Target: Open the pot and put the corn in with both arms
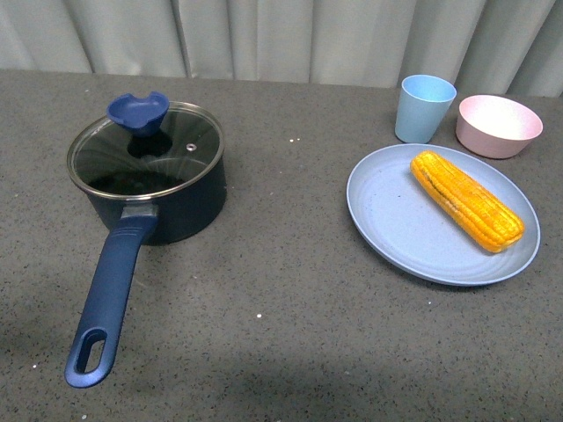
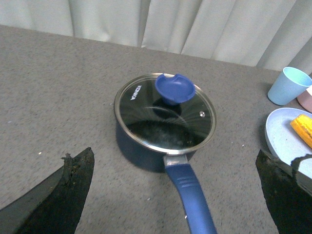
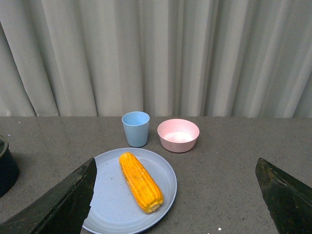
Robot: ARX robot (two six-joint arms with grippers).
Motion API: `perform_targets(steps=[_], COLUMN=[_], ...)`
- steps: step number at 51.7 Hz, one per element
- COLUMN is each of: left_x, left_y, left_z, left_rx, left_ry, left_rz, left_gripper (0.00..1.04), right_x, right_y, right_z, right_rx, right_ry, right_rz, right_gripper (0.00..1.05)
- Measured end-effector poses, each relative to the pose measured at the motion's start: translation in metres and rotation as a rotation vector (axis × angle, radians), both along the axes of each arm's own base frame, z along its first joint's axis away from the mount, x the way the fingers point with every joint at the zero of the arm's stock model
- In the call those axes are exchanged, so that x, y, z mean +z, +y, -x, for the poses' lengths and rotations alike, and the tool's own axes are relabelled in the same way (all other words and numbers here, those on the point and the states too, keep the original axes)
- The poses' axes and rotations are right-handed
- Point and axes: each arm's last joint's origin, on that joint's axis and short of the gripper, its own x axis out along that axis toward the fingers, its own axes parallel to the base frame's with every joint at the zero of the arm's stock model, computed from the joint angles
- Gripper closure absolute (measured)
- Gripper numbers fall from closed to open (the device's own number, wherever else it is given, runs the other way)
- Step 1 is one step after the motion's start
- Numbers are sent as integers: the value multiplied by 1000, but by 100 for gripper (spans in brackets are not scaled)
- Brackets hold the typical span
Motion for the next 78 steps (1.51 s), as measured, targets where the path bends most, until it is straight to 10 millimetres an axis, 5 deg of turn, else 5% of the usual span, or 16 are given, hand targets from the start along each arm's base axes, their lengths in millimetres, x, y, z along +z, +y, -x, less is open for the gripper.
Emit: perform_targets(steps=[24,34,78], left_x=[-29,-38,-67], left_y=[-40,-47,-65], left_z=[-123,-152,-184], left_rx=[20,40,23], left_ry=[59,53,100], left_rz=[-28,-46,-100], left_gripper=[6,6,6], right_x=[0,0,0], right_y=[0,0,0], right_z=[0,0,0], right_rx=[0,0,0], right_ry=[0,0,0], right_rz=[0,0,0], right_gripper=[9,9,9])
